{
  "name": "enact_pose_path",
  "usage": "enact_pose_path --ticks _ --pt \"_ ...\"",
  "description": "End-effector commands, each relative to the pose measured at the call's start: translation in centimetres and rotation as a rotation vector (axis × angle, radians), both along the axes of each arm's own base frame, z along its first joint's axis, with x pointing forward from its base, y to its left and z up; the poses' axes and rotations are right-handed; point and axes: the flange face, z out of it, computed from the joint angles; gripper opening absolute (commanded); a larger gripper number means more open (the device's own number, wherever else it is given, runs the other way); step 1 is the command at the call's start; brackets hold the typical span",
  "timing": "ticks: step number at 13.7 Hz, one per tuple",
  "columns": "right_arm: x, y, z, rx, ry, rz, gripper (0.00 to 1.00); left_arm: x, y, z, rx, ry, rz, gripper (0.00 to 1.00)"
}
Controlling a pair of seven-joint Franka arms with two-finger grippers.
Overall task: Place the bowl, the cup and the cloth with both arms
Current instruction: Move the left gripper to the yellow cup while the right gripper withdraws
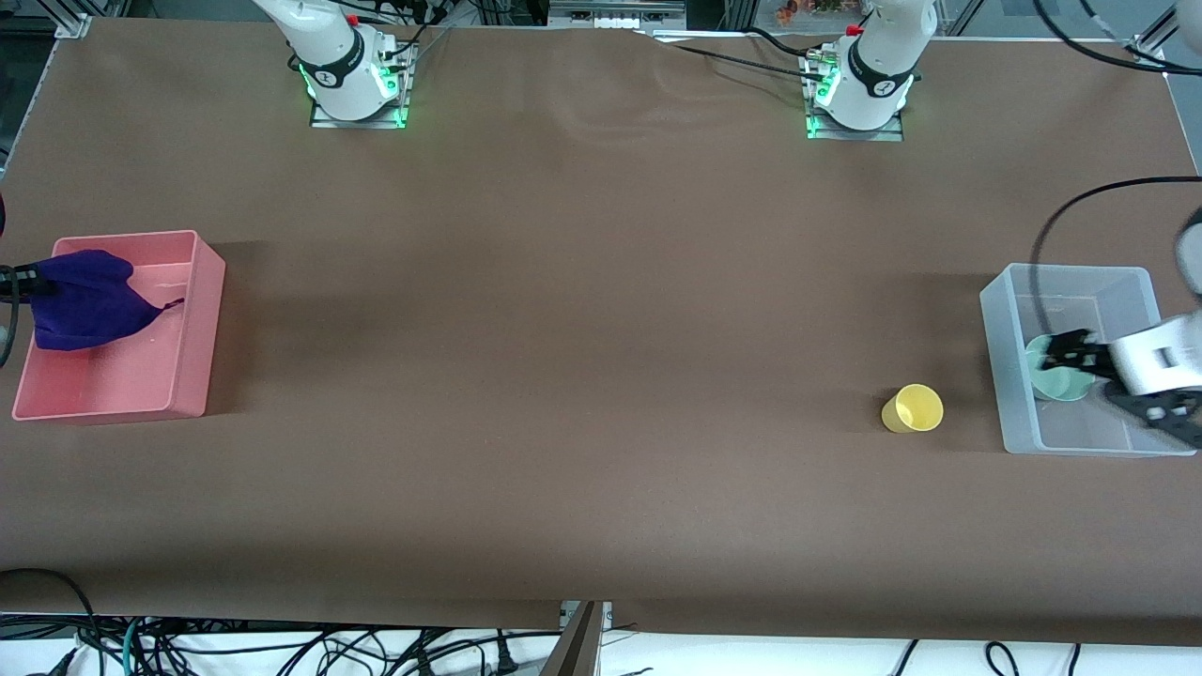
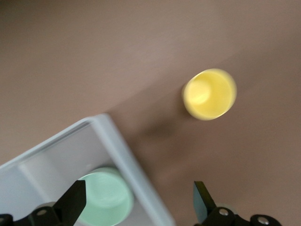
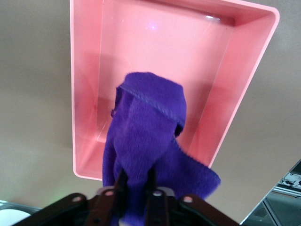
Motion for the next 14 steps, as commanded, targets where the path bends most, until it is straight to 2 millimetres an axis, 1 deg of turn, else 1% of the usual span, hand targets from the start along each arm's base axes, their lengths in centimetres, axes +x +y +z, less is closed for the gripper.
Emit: enact_pose_path --ticks 1,3,4,6,7,8,10,11,12,13,14 --pt "-0.2 0.3 1.2 0.012 -0.031 -0.019 0.99 0.0 -5.7 0.0 0.048 0.031 0.074 1.00" --pt "0.0 0.8 2.3 0.019 -0.056 -0.029 0.99 0.0 -8.5 -1.1 0.055 0.045 0.120 1.00" --pt "0.3 1.8 3.3 0.018 -0.075 -0.028 0.99 0.1 -10.1 -2.3 0.059 0.062 0.142 1.00" --pt "1.4 4.8 6.0 0.017 -0.121 -0.019 0.99 0.2 -11.9 -4.3 0.063 0.083 0.180 1.00" --pt "1.6 5.9 7.6 0.019 -0.143 -0.026 0.99 0.3 -12.4 -5.8 0.063 0.095 0.192 1.00" --pt "1.7 7.3 8.8 0.024 -0.162 -0.022 0.99 0.5 -12.4 -7.2 0.058 0.097 0.196 1.00" --pt "1.8 10.4 11.1 0.027 -0.199 -0.033 0.99 0.0 -12.0 -10.3 0.048 0.104 0.187 1.00" --pt "1.6 11.8 11.7 0.032 -0.188 -0.054 0.99 -0.3 -11.7 -11.2 0.057 0.084 0.173 1.00" --pt "1.5 13.4 12.2 0.031 -0.183 -0.083 0.99 -0.4 -10.7 -11.3 0.078 0.074 0.169 1.00" --pt "1.4 15.2 13.0 0.029 -0.185 -0.104 0.99 -0.1 -9.9 -10.7 0.083 0.065 0.156 1.00" --pt "1.3 17.0 13.4 0.027 -0.183 -0.116 0.99 0.1 -9.7 -9.8 0.080 0.051 0.129 1.00"
